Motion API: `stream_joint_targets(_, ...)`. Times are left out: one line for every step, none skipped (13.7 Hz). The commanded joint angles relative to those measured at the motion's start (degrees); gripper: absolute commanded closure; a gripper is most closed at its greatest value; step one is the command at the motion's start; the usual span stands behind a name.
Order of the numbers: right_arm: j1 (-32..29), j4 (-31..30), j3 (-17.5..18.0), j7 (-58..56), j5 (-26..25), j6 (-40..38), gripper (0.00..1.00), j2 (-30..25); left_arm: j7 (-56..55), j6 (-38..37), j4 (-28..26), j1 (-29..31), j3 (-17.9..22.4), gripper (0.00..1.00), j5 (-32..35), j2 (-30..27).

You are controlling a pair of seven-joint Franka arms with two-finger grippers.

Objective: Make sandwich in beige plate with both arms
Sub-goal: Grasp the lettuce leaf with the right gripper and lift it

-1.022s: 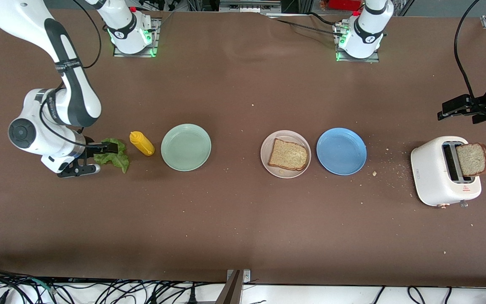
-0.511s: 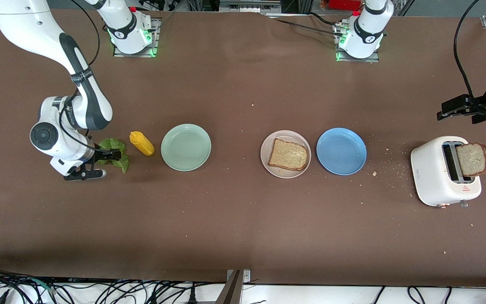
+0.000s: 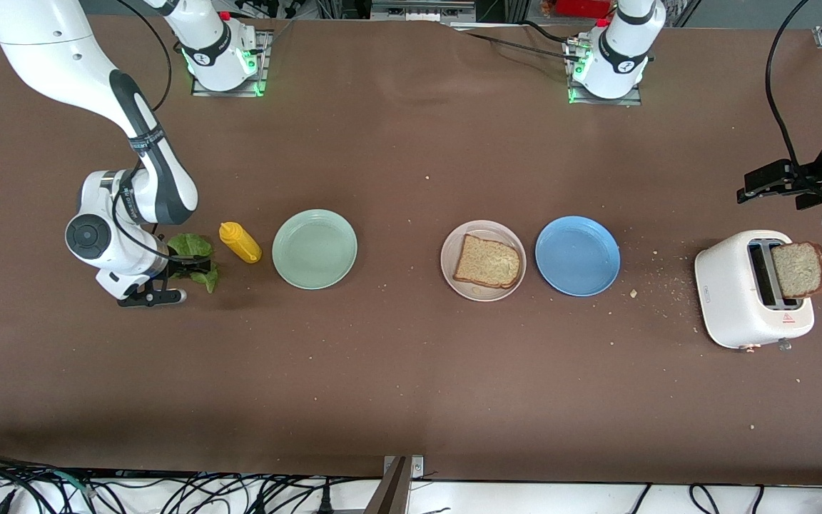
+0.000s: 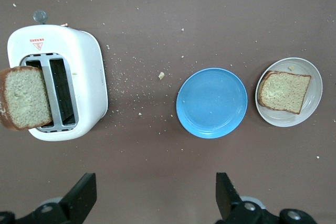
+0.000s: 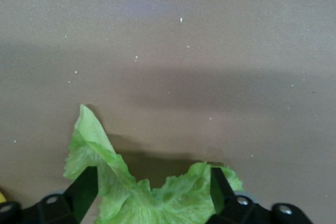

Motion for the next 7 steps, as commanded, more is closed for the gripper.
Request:
stream_joint_targets(-0.03,-0.67,0.19,1.24,-0.85,1.28,0.66,-0.11,-0.32,-0.60,0.52,-0.33,-0.08,0.00,0.21,0.05)
stream_joint_targets(-0.03,-0.67,0.19,1.33,-0.85,1.28,0.83,-0.03,-0.32,-0.60,0.52,-0.33,-0.08,0.00,0.21,0.05)
stream_joint_targets(-0.03,-0.67,0.19,1.42,-0.76,1.28,0.97,-0.03,-0.23,-0.60,0.52,-0.33,-0.08,0.00,0.21,0.05)
stream_joint_targets(-0.03,-0.67,0.19,1.42,-0.76,1.28,1.00,-0.03,-0.23,-0.60,0.52,-0.24,-0.08,0.00,0.21,0.05)
stream_joint_targets(-0.03,-0.67,0.19,1.42,-0.76,1.28,1.00,-0.03,-0.23,-0.60,0.52,-0.24,-0.08,0.00,0.21,0.05)
stream_joint_targets(-0.03,-0.58,0.19,1.42,-0.76,1.28,1.00,-0.03,-0.23,-0.60,0.52,-0.24,-0.08,0.00,0.21,0.05)
stream_joint_targets(-0.03,-0.58,0.19,1.24,-0.85,1.10,1.00,-0.29,-0.23,-0.60,0.52,-0.24,-0.08,0.00,0.21,0.05)
